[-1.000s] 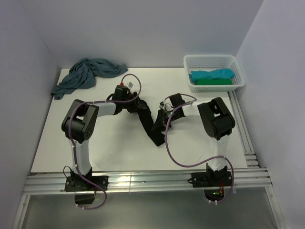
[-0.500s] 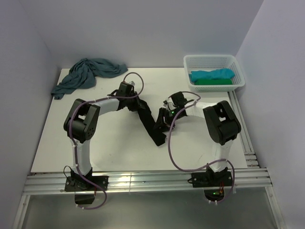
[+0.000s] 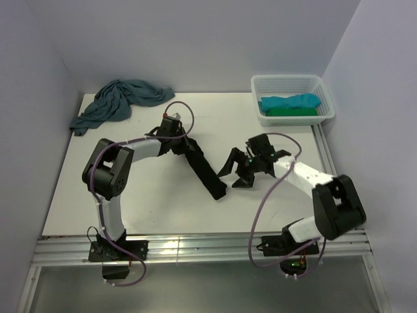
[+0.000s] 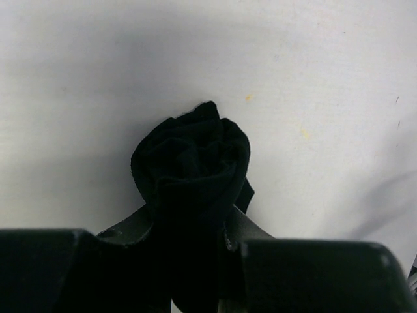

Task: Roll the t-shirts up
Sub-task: Roll the tshirt

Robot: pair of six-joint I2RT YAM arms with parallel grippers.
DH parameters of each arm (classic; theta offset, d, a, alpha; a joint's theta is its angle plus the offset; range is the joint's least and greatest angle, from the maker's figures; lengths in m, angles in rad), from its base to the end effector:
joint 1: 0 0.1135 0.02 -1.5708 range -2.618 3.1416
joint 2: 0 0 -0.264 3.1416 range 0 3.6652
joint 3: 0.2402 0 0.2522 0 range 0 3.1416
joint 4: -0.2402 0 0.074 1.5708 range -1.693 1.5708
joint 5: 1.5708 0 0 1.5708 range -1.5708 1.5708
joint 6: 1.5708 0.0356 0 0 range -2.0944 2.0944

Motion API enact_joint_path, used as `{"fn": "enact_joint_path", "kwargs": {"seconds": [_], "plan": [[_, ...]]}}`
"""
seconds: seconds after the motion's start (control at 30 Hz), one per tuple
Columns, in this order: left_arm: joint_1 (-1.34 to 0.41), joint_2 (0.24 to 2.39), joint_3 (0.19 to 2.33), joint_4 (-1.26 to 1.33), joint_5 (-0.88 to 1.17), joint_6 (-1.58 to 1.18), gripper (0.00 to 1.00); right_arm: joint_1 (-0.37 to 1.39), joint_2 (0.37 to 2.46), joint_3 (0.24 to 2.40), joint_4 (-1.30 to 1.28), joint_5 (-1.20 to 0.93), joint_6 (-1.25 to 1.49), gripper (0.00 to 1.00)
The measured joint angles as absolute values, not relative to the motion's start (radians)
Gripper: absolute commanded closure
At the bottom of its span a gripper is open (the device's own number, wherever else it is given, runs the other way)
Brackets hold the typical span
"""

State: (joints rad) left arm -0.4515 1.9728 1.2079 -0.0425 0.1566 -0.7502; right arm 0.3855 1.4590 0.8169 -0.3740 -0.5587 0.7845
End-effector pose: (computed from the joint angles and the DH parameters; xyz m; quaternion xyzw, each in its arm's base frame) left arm 0.3728 -0.1870 0.1512 -0.1088 0.9192 -0.2698 0.2653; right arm 0.2501 0.1218 0.1886 0.1092 0.9211 0.3664 0.0730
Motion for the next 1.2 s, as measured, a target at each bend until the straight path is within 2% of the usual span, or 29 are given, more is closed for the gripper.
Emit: {"fn": "enact_joint_path", "kwargs": {"seconds": [0.13,0.27,0.37,0.73,1.07,1.2], "plan": [[-0.45,1.928,1.129,0.013,0.129,-0.772,1.0,0.386,1.272,0.614,-0.302,-0.5,1.009,0.06],[-0.449,1.906,1.077,0.067,0.118,-0.795,1.0,0.416,1.088,0.395,-0.184,-0.409,1.255,0.06],[-0.448,1.891,1.046,0.095,0.112,-0.812,1.0,0.471,1.035,0.311,-0.114,-0.336,1.379,0.07],[-0.448,1.889,1.041,0.102,0.11,-0.818,1.0,0.639,1.162,0.239,0.251,-0.164,1.589,0.09],[-0.448,1.889,1.046,0.094,0.107,-0.817,1.0,0.689,1.255,0.252,0.337,-0.086,1.627,0.25],[-0.448,1.889,1.046,0.093,0.107,-0.817,1.0,0.7,1.274,0.254,0.35,-0.046,1.626,0.28]]}}
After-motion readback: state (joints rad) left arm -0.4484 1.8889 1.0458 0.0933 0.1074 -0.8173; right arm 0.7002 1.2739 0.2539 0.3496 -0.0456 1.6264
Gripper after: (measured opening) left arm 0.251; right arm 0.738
